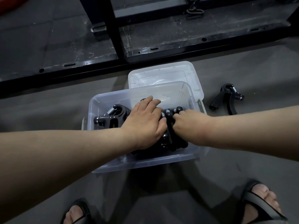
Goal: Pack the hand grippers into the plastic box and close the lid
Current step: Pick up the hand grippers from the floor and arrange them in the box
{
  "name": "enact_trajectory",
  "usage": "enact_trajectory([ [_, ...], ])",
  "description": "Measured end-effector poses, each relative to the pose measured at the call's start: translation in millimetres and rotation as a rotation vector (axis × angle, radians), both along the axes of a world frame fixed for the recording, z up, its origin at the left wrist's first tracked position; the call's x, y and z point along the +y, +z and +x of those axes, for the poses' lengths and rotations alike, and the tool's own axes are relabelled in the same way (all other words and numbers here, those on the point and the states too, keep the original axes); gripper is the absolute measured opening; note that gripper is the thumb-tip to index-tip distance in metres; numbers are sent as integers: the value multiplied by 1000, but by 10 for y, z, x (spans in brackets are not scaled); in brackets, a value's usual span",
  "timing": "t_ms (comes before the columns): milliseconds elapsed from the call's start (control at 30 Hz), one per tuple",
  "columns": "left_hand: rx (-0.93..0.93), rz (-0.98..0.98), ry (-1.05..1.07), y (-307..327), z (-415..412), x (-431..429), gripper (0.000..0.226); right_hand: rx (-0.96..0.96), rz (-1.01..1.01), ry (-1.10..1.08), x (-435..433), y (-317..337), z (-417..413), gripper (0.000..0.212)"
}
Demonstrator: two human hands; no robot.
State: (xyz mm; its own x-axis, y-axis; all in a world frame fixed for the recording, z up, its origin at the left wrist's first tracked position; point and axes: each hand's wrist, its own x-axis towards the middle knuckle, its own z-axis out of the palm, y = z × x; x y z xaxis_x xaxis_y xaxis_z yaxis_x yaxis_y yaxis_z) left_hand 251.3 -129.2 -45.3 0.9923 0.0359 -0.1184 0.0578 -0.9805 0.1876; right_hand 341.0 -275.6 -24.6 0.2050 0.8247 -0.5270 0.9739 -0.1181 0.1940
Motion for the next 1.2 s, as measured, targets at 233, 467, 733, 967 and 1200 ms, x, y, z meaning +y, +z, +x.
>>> enact_trajectory([
  [233,4,-8,-1,12,-3,-6,66,97,-25,-109,16,-72,-164,29],
  [467,13,-19,1,9,-5,1,58,144,-49,-153,9,-109,-74,33],
  [733,16,-33,3,3,2,6,58,124,-94,-118,46,-54,-152,32],
  [967,22,-35,-4,-3,-4,10,58,97,-55,-41,198,98,201,21],
  [1200,9,-33,-1,-13,-9,4,55,28,-77,79,105,-101,9,32],
])
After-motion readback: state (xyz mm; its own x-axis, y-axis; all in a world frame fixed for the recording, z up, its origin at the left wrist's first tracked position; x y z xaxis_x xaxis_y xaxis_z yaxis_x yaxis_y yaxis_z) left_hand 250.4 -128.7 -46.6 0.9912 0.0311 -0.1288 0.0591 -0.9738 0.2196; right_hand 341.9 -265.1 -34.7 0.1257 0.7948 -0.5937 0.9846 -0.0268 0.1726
